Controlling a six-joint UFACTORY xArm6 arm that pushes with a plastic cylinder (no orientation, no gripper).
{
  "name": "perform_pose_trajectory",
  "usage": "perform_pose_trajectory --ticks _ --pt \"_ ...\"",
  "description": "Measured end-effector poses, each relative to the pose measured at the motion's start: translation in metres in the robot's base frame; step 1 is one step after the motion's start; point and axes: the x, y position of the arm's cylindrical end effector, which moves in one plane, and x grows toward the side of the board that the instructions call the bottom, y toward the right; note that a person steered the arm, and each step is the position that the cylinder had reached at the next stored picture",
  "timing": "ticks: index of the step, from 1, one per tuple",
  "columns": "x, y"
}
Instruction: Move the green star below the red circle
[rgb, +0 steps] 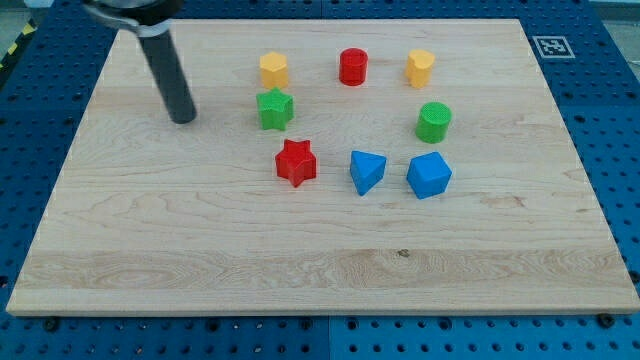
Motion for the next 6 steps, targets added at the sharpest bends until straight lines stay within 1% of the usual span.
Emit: perform_pose_trajectory --ticks 3,5,6 --pt "-0.004 0.103" --pt "-0.011 0.197" --pt "-0.015 0.227"
